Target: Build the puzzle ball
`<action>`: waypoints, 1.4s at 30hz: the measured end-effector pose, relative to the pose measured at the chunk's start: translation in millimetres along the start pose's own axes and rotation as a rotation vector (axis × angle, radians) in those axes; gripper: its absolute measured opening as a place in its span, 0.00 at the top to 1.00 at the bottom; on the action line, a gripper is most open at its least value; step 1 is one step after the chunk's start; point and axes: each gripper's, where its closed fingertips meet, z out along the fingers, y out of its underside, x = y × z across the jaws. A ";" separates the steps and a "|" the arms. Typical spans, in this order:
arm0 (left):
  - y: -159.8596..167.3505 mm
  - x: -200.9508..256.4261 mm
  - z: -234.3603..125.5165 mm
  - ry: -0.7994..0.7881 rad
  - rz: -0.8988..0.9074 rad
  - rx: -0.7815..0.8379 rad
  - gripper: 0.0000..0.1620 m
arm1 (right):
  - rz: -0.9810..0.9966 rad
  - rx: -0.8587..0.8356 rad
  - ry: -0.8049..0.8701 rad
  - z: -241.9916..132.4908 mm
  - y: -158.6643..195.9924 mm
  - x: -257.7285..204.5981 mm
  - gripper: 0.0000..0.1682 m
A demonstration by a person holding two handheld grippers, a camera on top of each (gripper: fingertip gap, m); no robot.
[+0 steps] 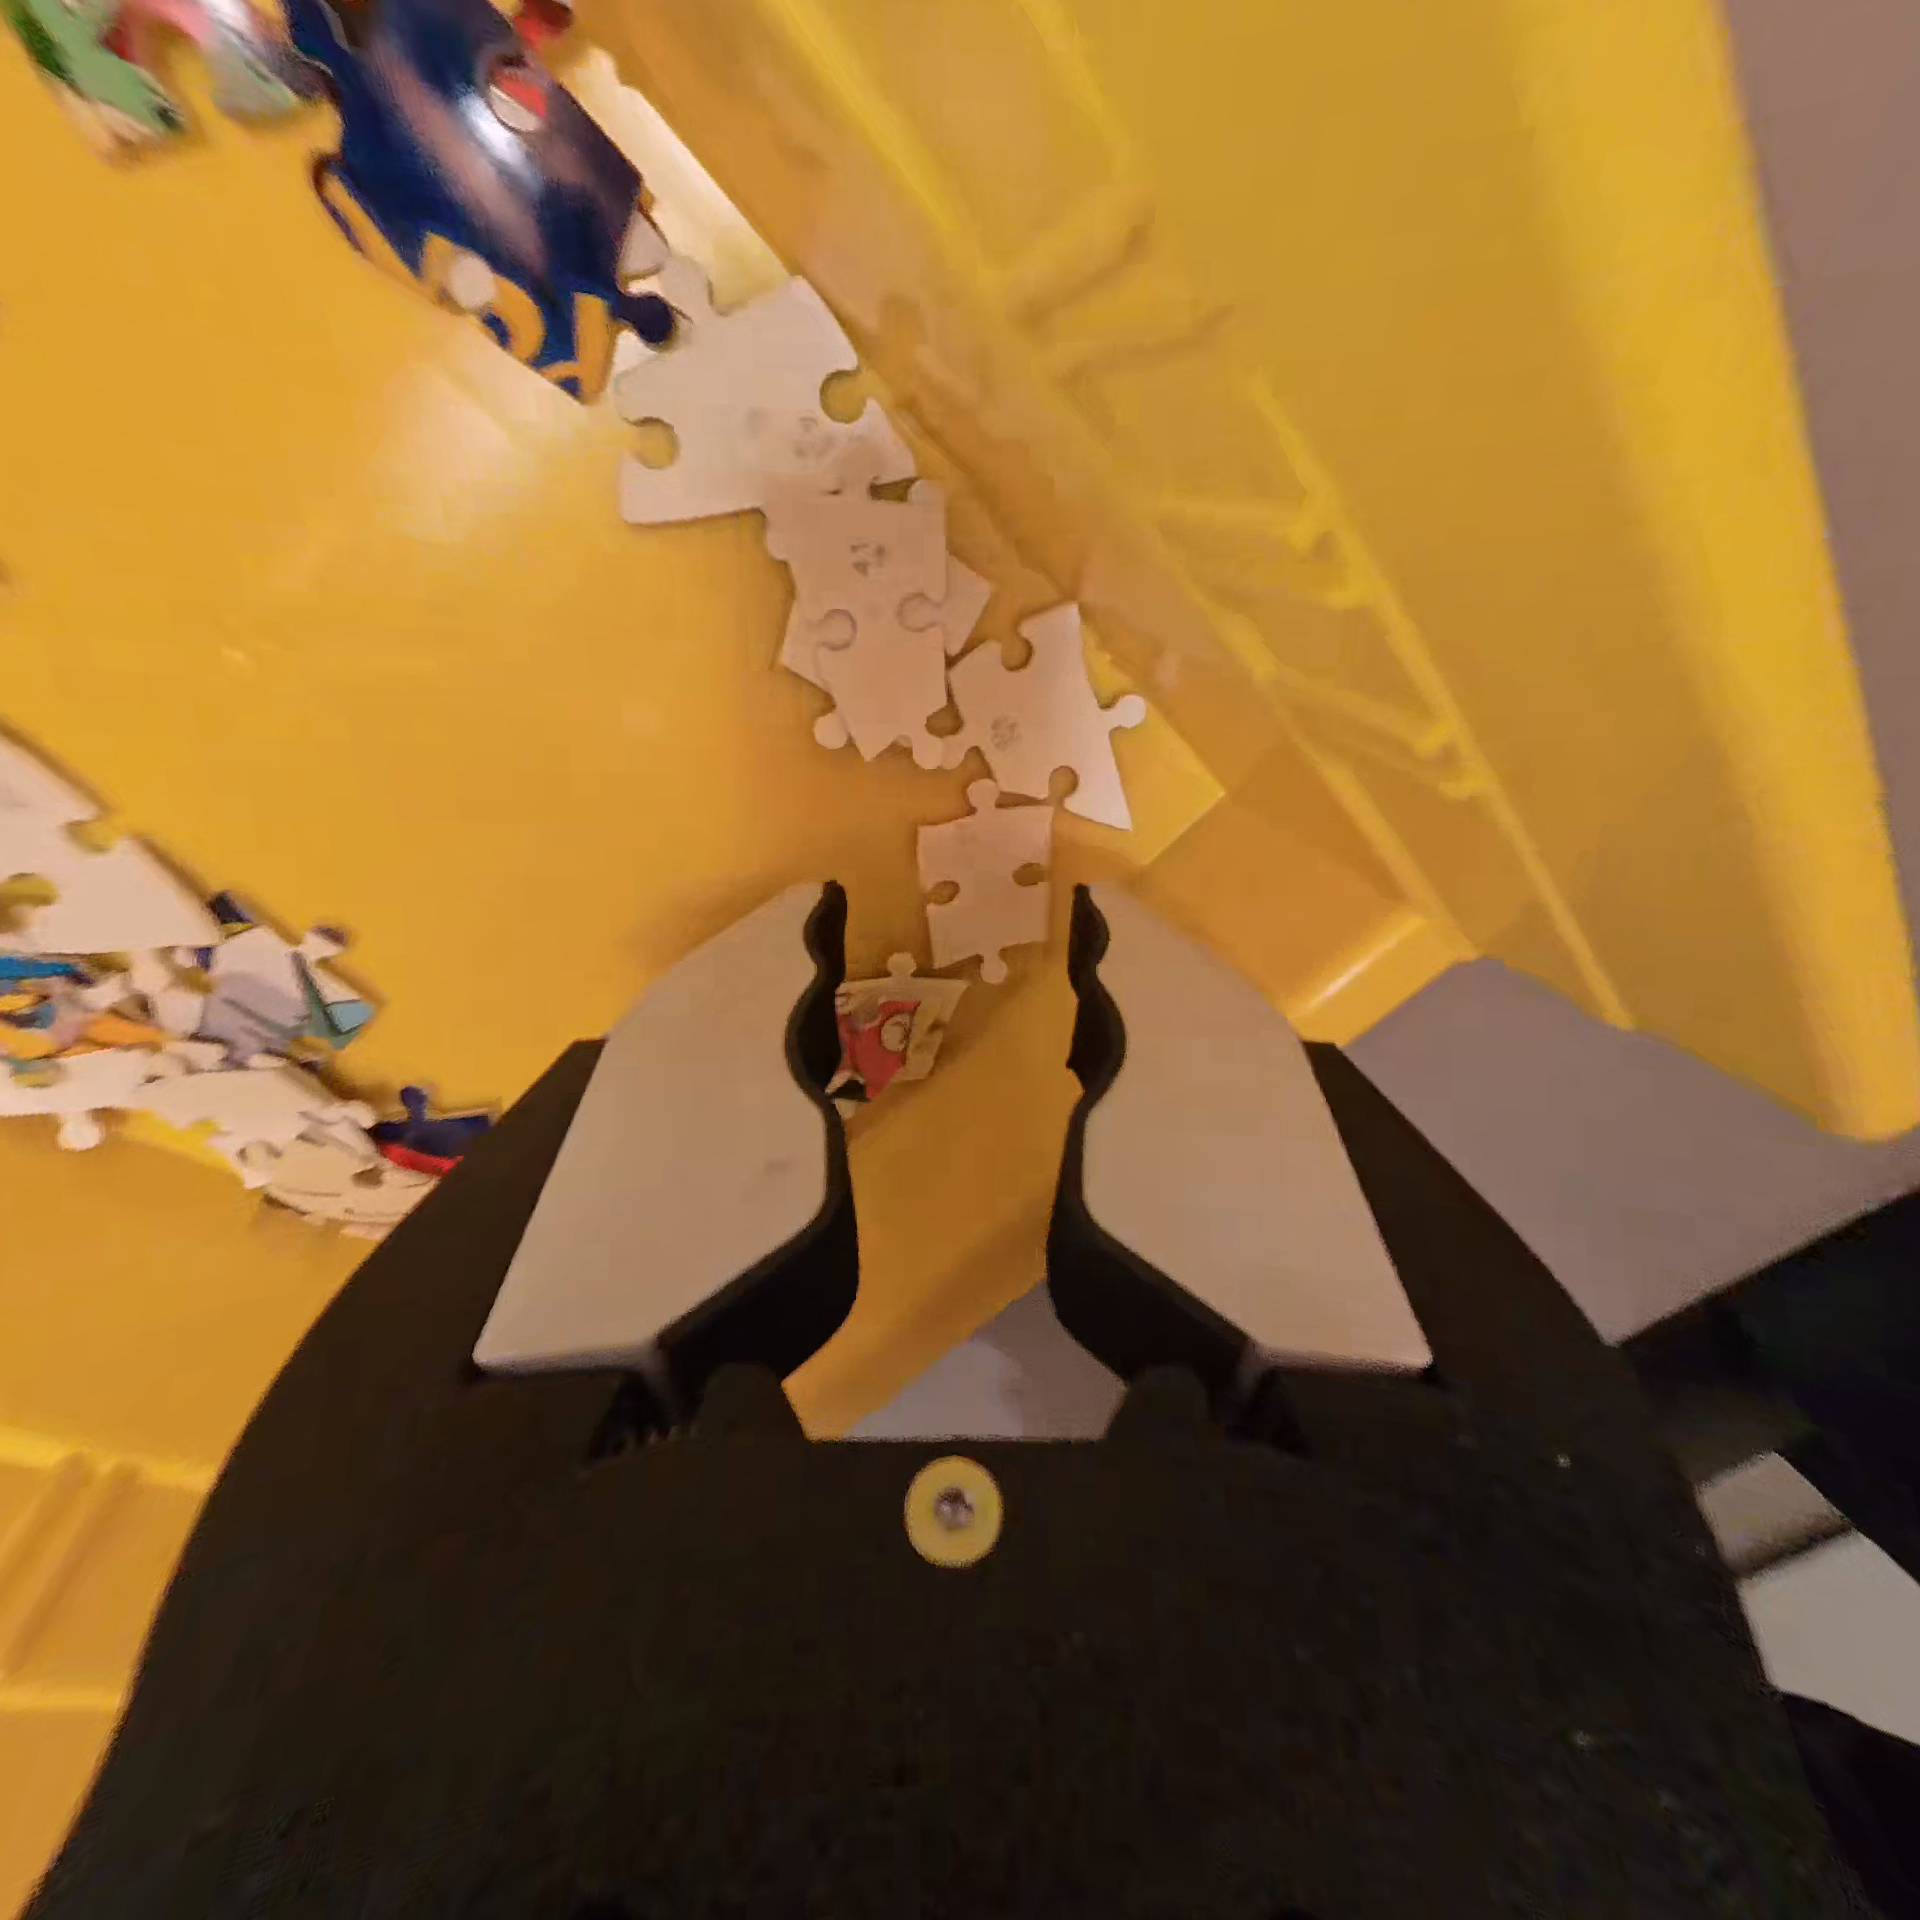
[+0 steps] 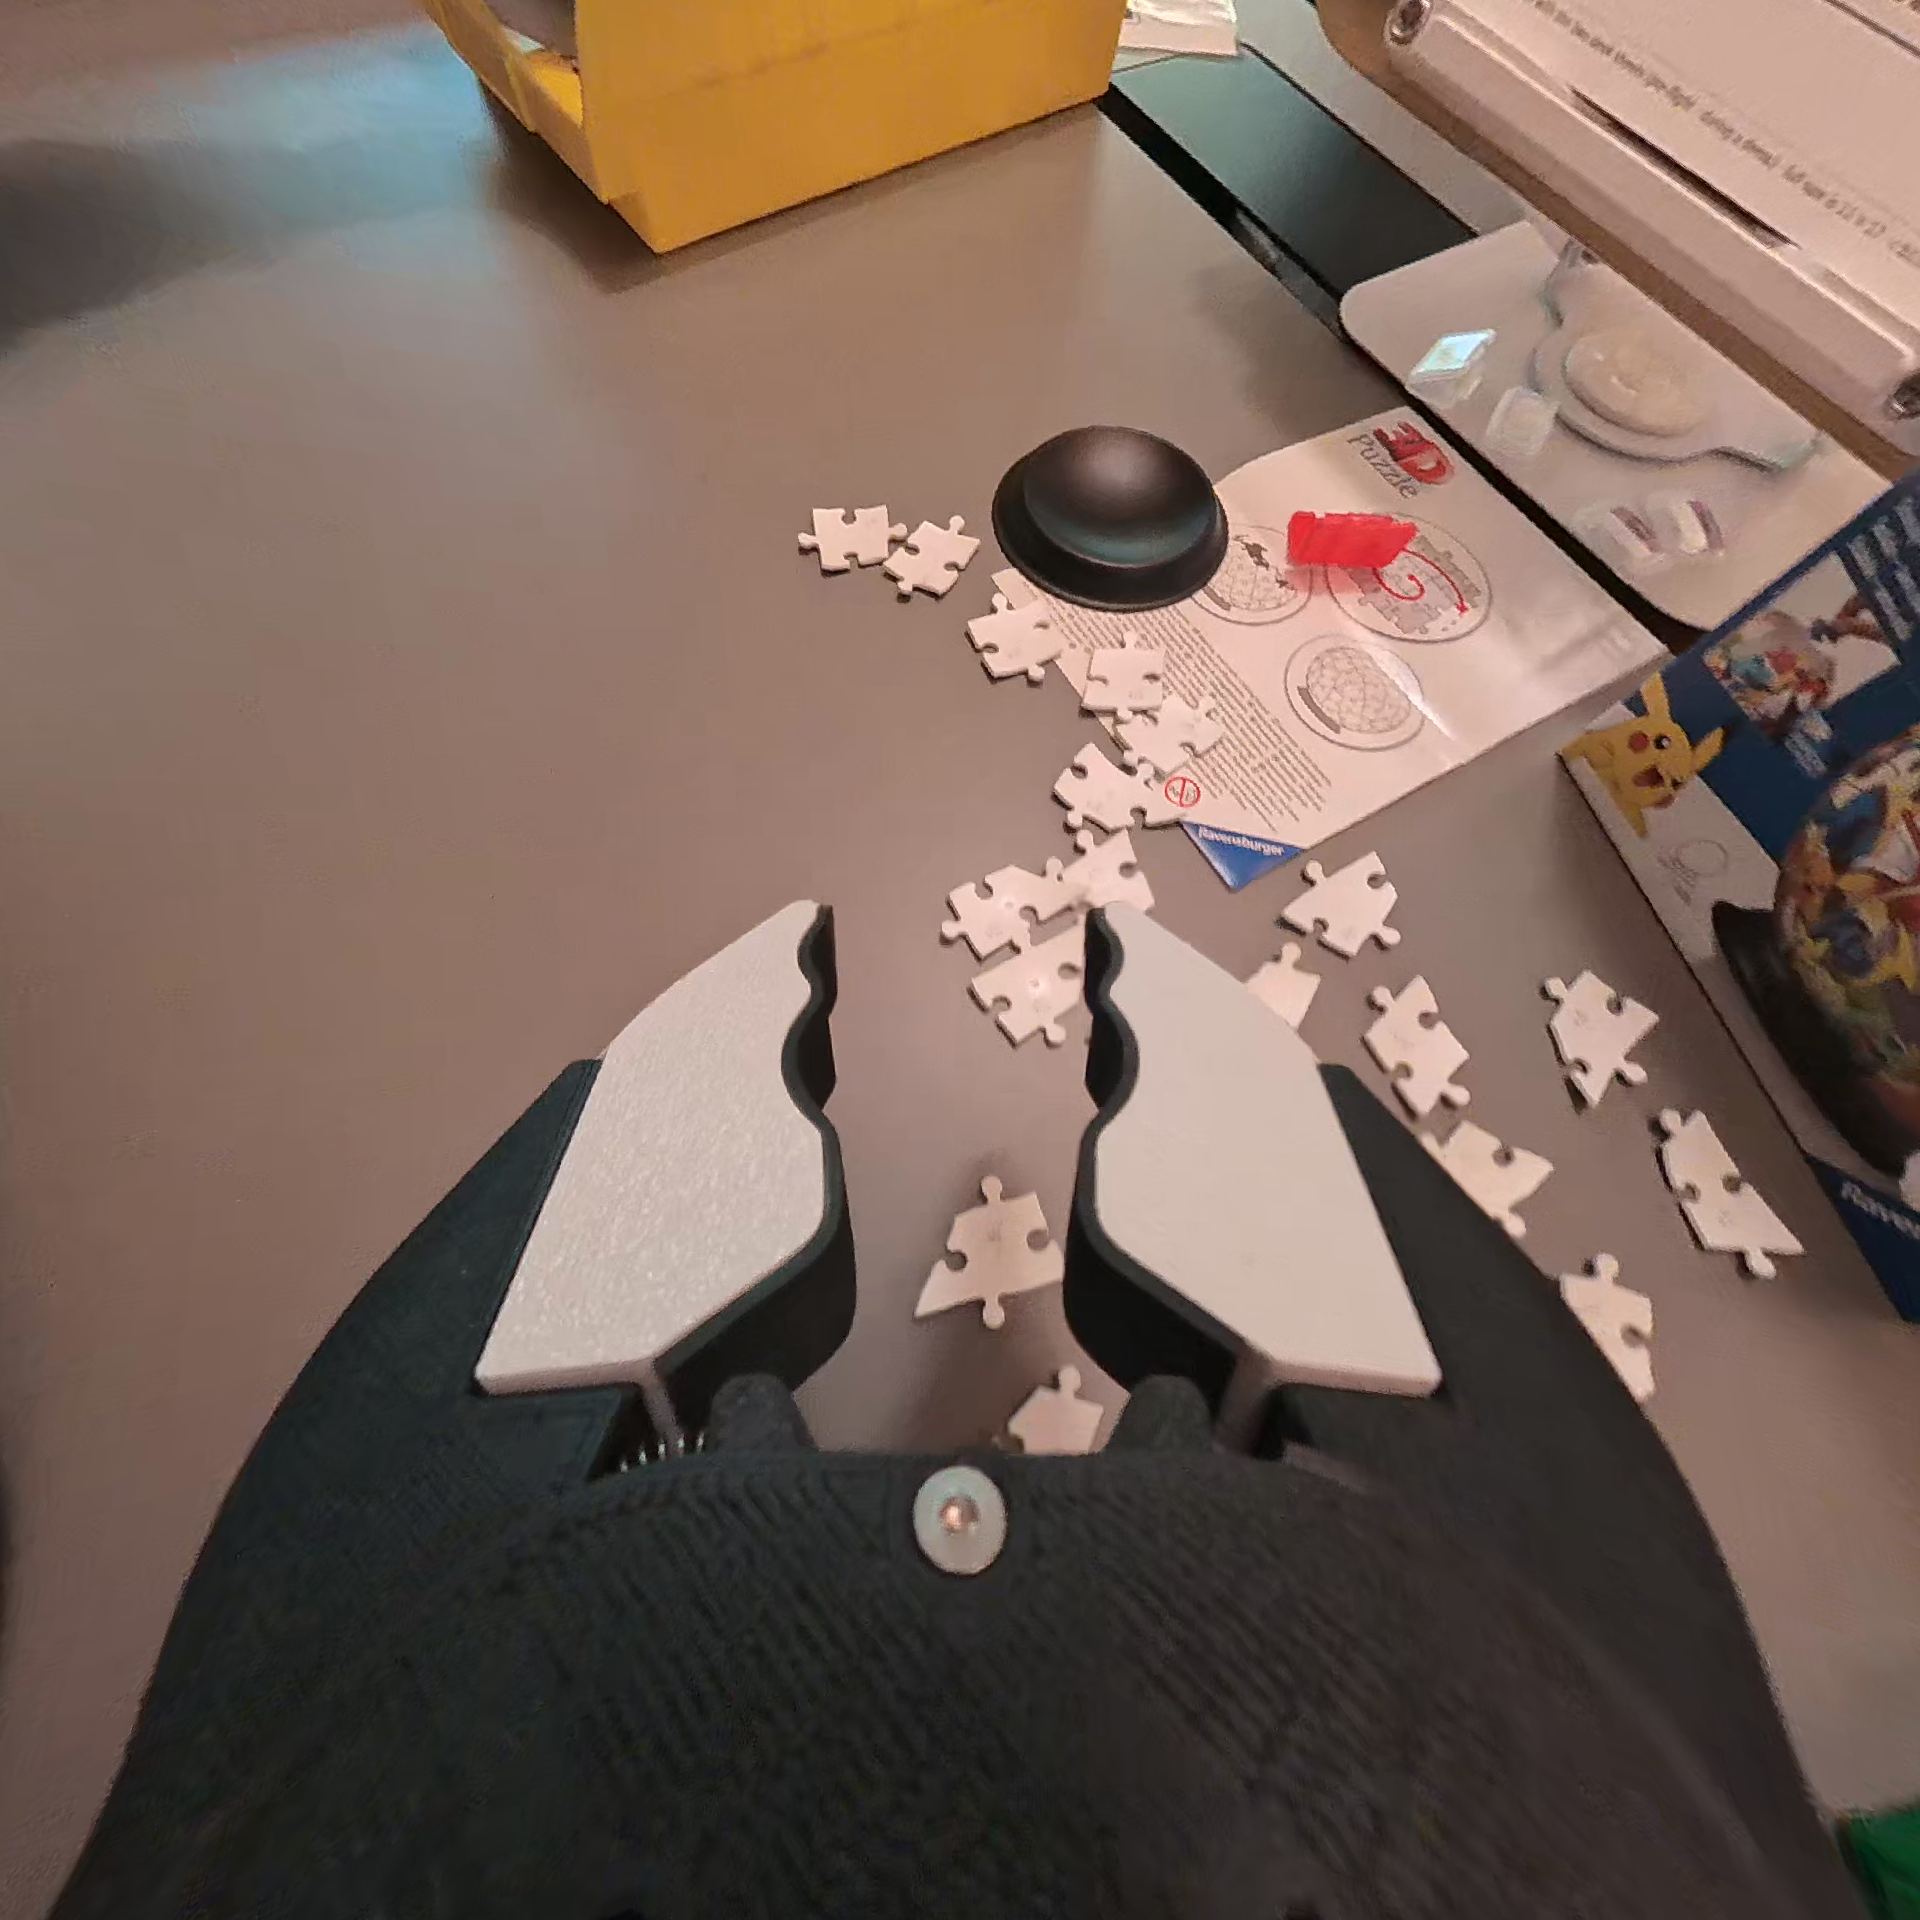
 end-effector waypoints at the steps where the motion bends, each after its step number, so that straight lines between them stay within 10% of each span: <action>1: -1.2 2.4 1.7 0.021 -0.020 -0.015 0.74 | 0.008 -0.003 0.014 -3.5 2.9 1.4 0.72; 11: -4.2 -3.8 2.9 -0.114 -0.130 -0.112 0.62 | 0.044 0.033 0.071 -13.0 16.0 7.2 0.72; 28: -17.4 -34.5 -19.3 -0.185 -0.193 0.101 0.71 | 0.050 0.043 0.094 -21.3 25.0 8.5 0.72; 42: -6.2 -17.1 3.8 -0.137 -0.019 -0.086 0.85 | 0.042 0.023 0.092 -21.2 26.3 6.5 0.71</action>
